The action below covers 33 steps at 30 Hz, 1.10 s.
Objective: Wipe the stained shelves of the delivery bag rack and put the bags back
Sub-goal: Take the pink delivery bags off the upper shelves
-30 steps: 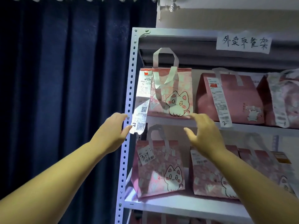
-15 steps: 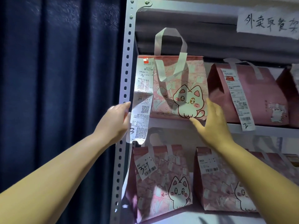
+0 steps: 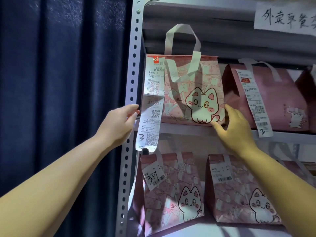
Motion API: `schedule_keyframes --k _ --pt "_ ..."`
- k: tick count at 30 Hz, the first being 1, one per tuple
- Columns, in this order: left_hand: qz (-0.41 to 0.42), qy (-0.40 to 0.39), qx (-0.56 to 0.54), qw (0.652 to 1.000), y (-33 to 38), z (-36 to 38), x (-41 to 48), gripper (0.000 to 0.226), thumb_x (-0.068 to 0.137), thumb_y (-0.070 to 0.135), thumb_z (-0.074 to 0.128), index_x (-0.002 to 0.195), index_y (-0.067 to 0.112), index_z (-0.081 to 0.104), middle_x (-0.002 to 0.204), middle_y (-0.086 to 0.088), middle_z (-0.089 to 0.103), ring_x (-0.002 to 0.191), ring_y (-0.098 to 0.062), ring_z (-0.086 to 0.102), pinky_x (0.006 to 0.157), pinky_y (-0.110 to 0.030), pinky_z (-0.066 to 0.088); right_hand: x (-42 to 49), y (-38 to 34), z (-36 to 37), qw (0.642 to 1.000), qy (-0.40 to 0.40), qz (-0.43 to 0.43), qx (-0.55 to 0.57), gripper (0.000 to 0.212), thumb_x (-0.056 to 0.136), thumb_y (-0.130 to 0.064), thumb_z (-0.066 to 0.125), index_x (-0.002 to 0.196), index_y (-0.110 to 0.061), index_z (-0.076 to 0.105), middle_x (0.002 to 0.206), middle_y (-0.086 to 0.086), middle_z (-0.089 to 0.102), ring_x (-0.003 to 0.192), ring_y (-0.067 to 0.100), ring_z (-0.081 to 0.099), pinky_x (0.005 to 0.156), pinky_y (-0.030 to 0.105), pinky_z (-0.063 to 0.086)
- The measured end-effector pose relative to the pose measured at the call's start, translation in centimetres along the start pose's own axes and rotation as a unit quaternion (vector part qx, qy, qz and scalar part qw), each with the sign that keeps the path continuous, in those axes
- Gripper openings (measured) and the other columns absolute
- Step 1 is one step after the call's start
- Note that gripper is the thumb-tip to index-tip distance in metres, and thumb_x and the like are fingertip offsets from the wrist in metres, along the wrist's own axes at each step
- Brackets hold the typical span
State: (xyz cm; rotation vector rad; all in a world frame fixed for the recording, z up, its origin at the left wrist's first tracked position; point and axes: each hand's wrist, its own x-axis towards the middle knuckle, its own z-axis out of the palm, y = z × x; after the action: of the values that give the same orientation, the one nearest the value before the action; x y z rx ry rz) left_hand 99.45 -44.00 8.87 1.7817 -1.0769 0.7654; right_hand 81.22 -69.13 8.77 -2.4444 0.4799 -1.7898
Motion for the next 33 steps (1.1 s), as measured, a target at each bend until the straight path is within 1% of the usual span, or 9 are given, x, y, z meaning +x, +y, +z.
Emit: schedule_keyframes --k 4,7,14,18,21,24,28,31,33 --pt "0.041 0.064 -0.002 0.997 1.0 -1.0 -0.3 0.023 0.091 0.028 0.050 0.112 0.022 0.060 0.103 0.011 0.063 0.091 -0.002 0.057 0.072 -0.012 0.039 -0.2 -0.3 -1.1 0.999 0.054 -0.008 0.000 0.048 0.082 -0.023 0.067 0.125 -0.008 0.052 0.116 0.011 0.057 0.104 0.025 0.054 0.083 0.030 0.041" --pt "0.072 0.080 -0.013 0.994 2.5 -1.3 -0.4 0.021 0.089 0.035 0.052 0.105 0.023 0.061 0.097 0.016 0.060 0.087 0.005 0.055 0.068 -0.010 0.038 -0.8 -0.6 -2.3 0.996 0.085 -0.008 0.007 0.038 0.081 -0.022 0.068 0.116 -0.009 0.058 0.111 0.008 0.060 0.098 0.022 0.056 0.079 0.027 0.041" --pt "0.166 0.028 -0.037 0.985 8.4 1.7 -0.7 0.028 0.086 0.041 0.051 0.103 0.021 0.062 0.092 0.015 0.059 0.086 0.007 0.054 0.066 -0.011 0.039 -1.8 1.2 -5.8 0.994 0.103 -0.026 0.005 0.022 0.080 -0.013 0.068 0.100 -0.007 0.062 0.094 0.002 0.062 0.085 0.020 0.058 0.073 0.033 0.048" --pt "0.209 0.015 -0.045 0.977 11.9 4.7 -0.7 0.028 0.086 0.041 0.053 0.100 0.019 0.064 0.090 0.010 0.061 0.081 0.006 0.055 0.058 -0.009 0.040 -1.5 4.6 -7.9 0.993 0.112 -0.027 -0.023 0.019 0.080 -0.013 0.069 0.097 -0.006 0.062 0.090 0.002 0.062 0.079 0.016 0.054 0.069 0.031 0.045" --pt "0.228 0.015 -0.058 0.972 14.3 7.4 -0.6 0.024 0.088 0.036 0.057 0.098 0.016 0.065 0.087 0.007 0.063 0.075 0.000 0.056 0.061 -0.011 0.041 -1.0 7.8 -9.4 0.992 0.120 -0.025 -0.042 0.020 0.079 -0.012 0.070 0.097 -0.005 0.062 0.090 0.006 0.063 0.078 0.019 0.056 0.069 0.031 0.045" --pt "0.249 0.006 -0.050 0.967 16.9 10.4 -0.2 0.018 0.086 0.028 0.061 0.097 0.014 0.065 0.087 0.002 0.064 0.074 -0.010 0.058 0.063 -0.022 0.049 -0.2 11.2 -10.8 0.992 0.115 -0.017 -0.056 0.023 0.079 -0.013 0.071 0.098 -0.004 0.062 0.092 0.009 0.063 0.079 0.021 0.057 0.071 0.032 0.046" --pt "0.261 0.008 -0.027 0.965 19.8 14.7 0.8 0.021 0.083 0.015 0.065 0.103 0.007 0.065 0.093 -0.007 0.066 0.071 -0.014 0.051 0.066 -0.027 0.043 1.3 15.6 -12.3 0.990 0.108 -0.005 -0.088 0.029 0.079 -0.010 0.068 0.106 -0.004 0.060 0.100 0.014 0.060 0.089 0.031 0.057 0.079 0.039 0.046" --pt "0.239 0.021 -0.003 0.971 21.3 17.6 1.6 0.030 0.085 0.012 0.062 0.114 0.006 0.062 0.110 -0.011 0.064 0.088 -0.028 0.060 0.076 -0.033 0.046 2.6 18.5 -12.8 0.989 0.071 0.019 -0.128 0.044 0.080 -0.015 0.067 0.120 -0.003 0.052 0.112 0.017 0.053 0.104 0.034 0.048 0.088 0.038 0.038" --pt "0.208 0.035 0.002 0.977 21.9 19.3 2.1 0.036 0.086 0.012 0.060 0.121 0.005 0.058 0.119 -0.012 0.060 0.103 -0.031 0.058 0.086 -0.036 0.044 3.4 20.0 -12.8 0.989 0.038 0.030 -0.142 0.051 0.082 -0.020 0.064 0.127 -0.004 0.045 0.121 0.017 0.048 0.111 0.033 0.041 0.092 0.036 0.032"
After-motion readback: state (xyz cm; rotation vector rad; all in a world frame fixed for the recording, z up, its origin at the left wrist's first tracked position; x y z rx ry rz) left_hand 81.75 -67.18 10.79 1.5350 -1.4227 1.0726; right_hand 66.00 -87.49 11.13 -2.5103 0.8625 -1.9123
